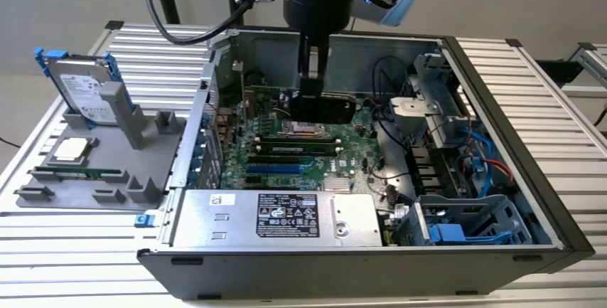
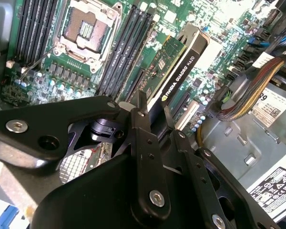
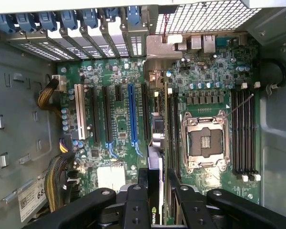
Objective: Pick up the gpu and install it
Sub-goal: 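Insert the gpu into the slot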
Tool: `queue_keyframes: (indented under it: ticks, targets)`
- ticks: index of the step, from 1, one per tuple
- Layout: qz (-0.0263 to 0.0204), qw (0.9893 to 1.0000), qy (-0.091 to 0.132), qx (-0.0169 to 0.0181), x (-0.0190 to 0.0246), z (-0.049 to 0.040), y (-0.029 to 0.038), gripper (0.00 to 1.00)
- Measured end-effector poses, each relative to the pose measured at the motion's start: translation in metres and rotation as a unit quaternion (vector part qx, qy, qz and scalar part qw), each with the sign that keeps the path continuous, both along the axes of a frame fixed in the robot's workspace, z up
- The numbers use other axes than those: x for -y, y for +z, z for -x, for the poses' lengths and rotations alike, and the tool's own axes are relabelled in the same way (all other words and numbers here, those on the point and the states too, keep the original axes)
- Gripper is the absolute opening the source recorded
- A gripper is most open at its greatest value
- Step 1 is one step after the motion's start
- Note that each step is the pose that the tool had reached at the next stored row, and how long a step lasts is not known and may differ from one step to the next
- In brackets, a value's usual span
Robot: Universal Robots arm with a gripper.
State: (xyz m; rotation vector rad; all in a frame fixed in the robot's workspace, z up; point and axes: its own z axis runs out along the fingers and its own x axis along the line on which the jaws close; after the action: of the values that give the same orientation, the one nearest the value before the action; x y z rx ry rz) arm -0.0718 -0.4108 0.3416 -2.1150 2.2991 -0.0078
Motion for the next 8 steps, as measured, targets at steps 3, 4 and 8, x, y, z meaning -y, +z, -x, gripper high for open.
queue_keyframes:
  ticks: [3, 4, 8]
  targets:
    - [0.0, 1.0, 0.0, -0.0007, 0.0, 0.0001, -0.0031, 0.0]
    - [0.0, 1.0, 0.0, -0.0009, 0.0, 0.0001, -0.0038, 0.0]
    - [-0.0001, 1.0, 0.003, -0.0011, 0.0002, 0.0006, -0.0075, 0.0]
